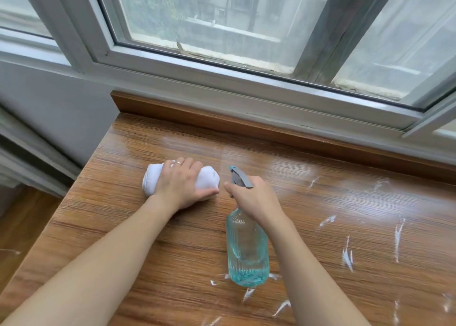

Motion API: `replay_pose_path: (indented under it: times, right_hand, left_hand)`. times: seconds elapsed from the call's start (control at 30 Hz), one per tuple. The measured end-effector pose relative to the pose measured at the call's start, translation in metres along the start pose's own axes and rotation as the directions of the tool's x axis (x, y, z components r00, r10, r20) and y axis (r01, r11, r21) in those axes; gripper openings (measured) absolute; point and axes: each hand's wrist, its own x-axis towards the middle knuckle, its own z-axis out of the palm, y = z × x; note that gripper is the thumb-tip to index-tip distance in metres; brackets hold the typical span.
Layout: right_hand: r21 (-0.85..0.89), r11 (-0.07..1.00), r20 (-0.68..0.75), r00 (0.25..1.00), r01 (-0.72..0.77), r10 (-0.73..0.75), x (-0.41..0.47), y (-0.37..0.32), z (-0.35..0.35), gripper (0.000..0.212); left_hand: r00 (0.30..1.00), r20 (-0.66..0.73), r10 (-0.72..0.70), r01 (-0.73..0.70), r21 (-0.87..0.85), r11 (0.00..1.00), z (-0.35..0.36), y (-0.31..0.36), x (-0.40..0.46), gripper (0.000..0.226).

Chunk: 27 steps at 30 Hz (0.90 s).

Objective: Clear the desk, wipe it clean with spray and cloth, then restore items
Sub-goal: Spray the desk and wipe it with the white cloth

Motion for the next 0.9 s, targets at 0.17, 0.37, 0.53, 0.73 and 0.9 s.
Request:
replay_pose_path:
  times: [0.17, 0.37, 0.53, 0.73, 0.9]
  right_hand:
    - [0.003, 1.0, -0.021, 1.0, 0.009, -0.009, -0.02, 0.013, 0.003, 0.041]
    - [0.034, 0.999, -0.046, 0.998, -0.029, 0.031, -0.048, 0.025, 0.014, 0.044]
    - [0.046, 0.997, -0.053, 0.997, -0.059, 0.062, -0.069, 0.021, 0.027, 0.04]
    - [0.069, 0.989, -0.035, 0.99, -0.131, 0.133, -0.088, 0.013, 0.052, 0.038]
    - [0.076, 0.988, -0.043, 0.99, -0.133, 0.136, -0.106, 0.014, 0.065, 0.045]
  left_hand:
    - [0.997, 0.059, -0.046, 0.044, 0.03, 0.999, -0.002, -0.003, 0.037, 0.093]
    - [0.991, 0.117, -0.07, 0.066, 0.036, 0.997, -0.008, -0.003, 0.035, 0.096]
    - [0.997, 0.073, -0.006, 0.01, -0.047, 0.999, -0.02, 0.001, -0.039, 0.086]
    - [1.0, -0.016, -0.01, 0.009, -0.039, 0.999, -0.022, 0.007, -0.106, 0.081]
    - [0.999, 0.024, 0.033, -0.032, -0.032, 0.999, -0.02, 0.002, -0.094, 0.084]
